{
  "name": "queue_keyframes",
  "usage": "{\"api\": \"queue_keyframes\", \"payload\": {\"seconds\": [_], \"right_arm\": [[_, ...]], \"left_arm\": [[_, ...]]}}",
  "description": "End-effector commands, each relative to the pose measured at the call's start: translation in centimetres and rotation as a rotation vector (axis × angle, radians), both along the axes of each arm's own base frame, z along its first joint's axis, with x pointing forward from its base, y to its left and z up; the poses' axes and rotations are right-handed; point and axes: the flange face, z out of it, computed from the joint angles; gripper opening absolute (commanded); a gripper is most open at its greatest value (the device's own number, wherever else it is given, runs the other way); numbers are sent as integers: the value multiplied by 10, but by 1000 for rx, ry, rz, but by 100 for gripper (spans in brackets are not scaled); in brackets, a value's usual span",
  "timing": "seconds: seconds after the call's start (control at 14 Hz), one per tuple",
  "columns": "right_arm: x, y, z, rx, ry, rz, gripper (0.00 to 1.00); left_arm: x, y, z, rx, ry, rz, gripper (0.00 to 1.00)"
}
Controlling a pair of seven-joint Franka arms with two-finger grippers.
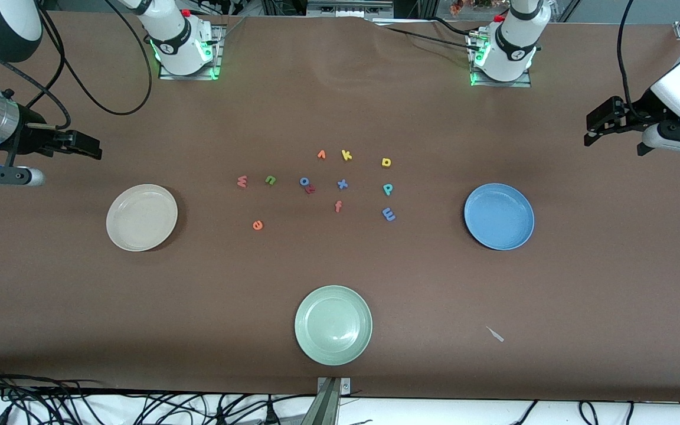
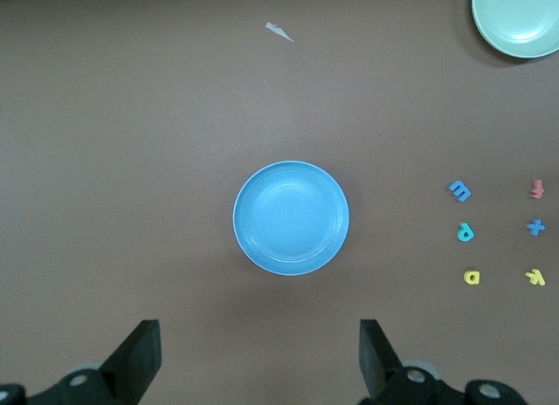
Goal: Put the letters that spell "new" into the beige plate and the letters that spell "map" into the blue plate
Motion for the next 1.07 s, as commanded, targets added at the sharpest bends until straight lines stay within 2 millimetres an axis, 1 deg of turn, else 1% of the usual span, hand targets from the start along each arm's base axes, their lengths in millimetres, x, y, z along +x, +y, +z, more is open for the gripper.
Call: {"api": "queue_keyframes", "payload": {"seconds": [0.0, 0.71, 1.0], "right_arm": [[-2, 0, 2, 21, 5, 12, 100], [-2, 0, 1, 20, 4, 0, 100], [-1, 6, 0, 20, -2, 5, 100]], "left_arm": [[-3, 0, 7, -7, -4, -3, 100], [-3, 0, 7, -7, -4, -3, 100], [-3, 0, 7, -7, -4, -3, 100]]}}
